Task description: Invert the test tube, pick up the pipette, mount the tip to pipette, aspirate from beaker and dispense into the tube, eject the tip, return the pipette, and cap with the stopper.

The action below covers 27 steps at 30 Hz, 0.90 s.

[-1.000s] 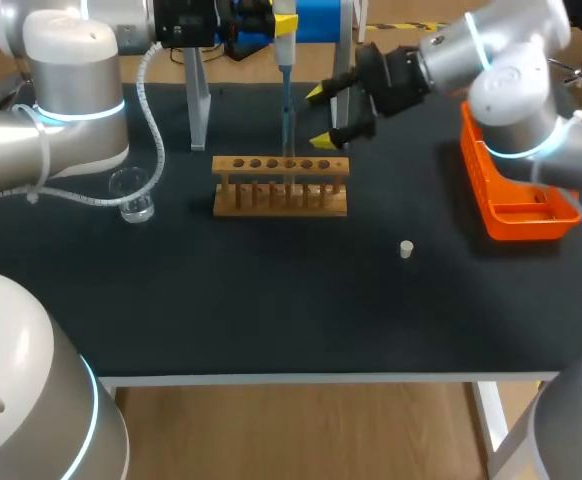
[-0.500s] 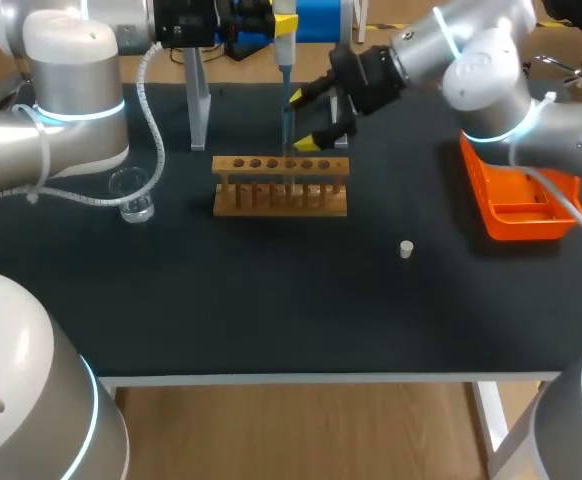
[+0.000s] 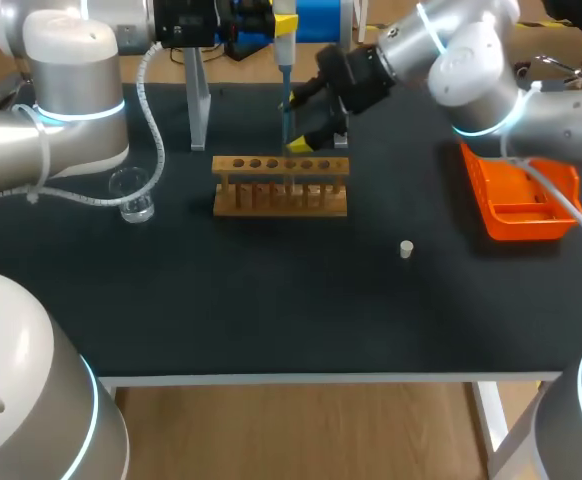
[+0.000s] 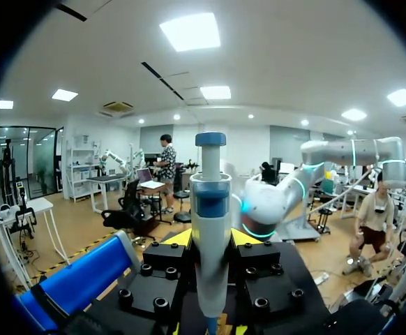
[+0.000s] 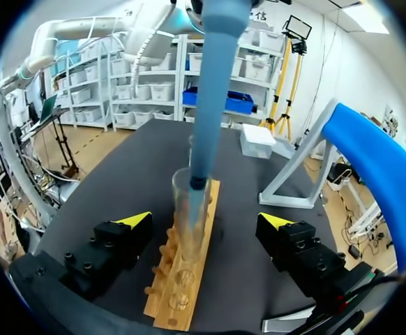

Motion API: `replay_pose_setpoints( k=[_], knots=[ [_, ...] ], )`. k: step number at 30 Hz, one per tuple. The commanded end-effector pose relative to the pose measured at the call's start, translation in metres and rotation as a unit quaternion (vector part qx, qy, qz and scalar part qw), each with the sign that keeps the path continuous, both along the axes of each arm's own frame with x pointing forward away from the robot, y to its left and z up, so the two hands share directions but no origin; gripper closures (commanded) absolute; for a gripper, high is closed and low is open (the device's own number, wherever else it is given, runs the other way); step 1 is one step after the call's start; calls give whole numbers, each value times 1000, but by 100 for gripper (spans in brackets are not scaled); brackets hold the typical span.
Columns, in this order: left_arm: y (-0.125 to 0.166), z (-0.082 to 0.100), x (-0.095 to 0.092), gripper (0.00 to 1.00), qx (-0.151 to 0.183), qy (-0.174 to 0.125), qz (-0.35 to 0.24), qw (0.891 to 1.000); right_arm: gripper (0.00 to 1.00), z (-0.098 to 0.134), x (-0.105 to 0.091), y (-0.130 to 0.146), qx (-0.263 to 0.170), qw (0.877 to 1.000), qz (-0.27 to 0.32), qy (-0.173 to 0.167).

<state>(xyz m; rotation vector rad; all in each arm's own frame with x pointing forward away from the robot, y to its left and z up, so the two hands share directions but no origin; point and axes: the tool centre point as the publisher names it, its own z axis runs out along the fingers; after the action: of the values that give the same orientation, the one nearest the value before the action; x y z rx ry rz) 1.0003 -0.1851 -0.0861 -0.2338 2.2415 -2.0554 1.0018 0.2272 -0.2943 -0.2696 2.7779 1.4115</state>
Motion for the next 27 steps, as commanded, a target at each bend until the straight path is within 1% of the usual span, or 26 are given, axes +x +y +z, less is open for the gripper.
replay_pose_setpoints(
  k=[1,16,27],
  knots=[
    [1,1,0,100,1,1,-1,1000,0,0,-7,1,0,1000,-15,-6],
    [1,1,0,100,1,1,-1,1000,0,-1,-10,0,3,999,-40,-11],
    [0,1,0,100,2,0,-1,1000,0,-1,-10,0,3,999,-40,-11]
  ],
)
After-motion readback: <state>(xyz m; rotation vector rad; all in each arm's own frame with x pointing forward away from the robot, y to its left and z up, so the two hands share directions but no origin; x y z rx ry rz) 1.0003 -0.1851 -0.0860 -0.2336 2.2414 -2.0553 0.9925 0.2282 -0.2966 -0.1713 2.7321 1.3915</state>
